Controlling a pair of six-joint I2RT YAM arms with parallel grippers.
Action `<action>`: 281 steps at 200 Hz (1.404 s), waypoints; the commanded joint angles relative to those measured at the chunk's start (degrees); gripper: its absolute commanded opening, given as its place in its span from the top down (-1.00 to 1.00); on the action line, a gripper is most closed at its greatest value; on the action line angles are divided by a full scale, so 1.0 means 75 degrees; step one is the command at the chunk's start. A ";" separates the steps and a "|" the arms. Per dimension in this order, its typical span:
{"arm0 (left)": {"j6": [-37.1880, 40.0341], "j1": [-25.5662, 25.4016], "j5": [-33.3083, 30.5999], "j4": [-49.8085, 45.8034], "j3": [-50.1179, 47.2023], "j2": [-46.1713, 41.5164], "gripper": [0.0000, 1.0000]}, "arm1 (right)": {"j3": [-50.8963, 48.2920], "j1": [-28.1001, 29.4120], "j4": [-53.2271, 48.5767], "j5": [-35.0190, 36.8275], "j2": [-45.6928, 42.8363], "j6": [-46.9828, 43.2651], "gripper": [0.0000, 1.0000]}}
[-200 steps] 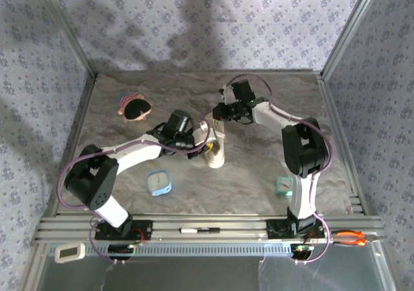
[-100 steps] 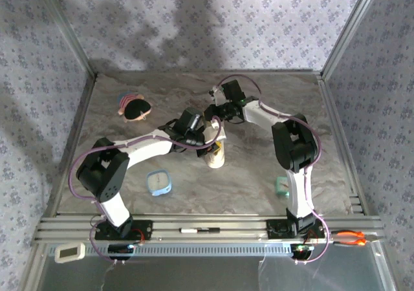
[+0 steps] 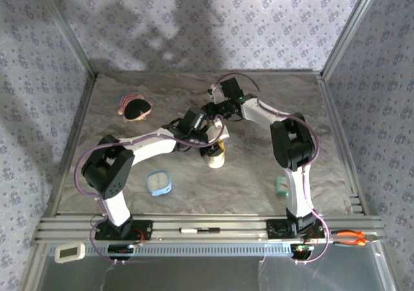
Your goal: Tie the shoes
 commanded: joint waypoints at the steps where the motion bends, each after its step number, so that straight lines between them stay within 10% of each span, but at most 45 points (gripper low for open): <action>1: -0.0020 0.0052 0.0066 -0.0132 0.0213 -0.0465 -0.91 | 0.0298 -0.0319 -0.0753 0.0074 -0.0751 0.0092 0.03; 79: -0.0632 0.0839 0.0083 0.0194 -0.0155 -0.1957 -0.99 | -0.1131 -0.1037 -0.1366 0.0944 -0.3017 0.0253 -0.11; 128: -0.2127 0.2318 0.2537 -0.1166 0.1160 -0.1323 -0.99 | -0.3318 -0.0757 -0.0610 0.1196 -0.4459 0.0458 -0.11; 146: -0.3418 0.2339 -0.0016 -0.1570 0.1303 -0.1402 -0.99 | -0.3966 -0.0439 -0.0399 0.1497 -0.4842 0.0430 -0.11; 204: -0.2618 0.2596 -0.1939 -0.2818 0.1855 -0.1210 -0.99 | -0.4518 0.0299 -0.0090 0.2198 -0.4875 0.0328 -0.10; 242: -0.4794 0.2956 -0.5075 -0.1565 0.0781 -0.1669 -0.99 | -0.4451 0.0594 -0.0056 0.2390 -0.4484 0.0050 -0.11; 281: -0.4790 0.3789 -0.3508 -0.1377 0.0264 -0.1539 -0.99 | -0.4384 0.0653 -0.0071 0.2469 -0.4147 -0.0240 -0.11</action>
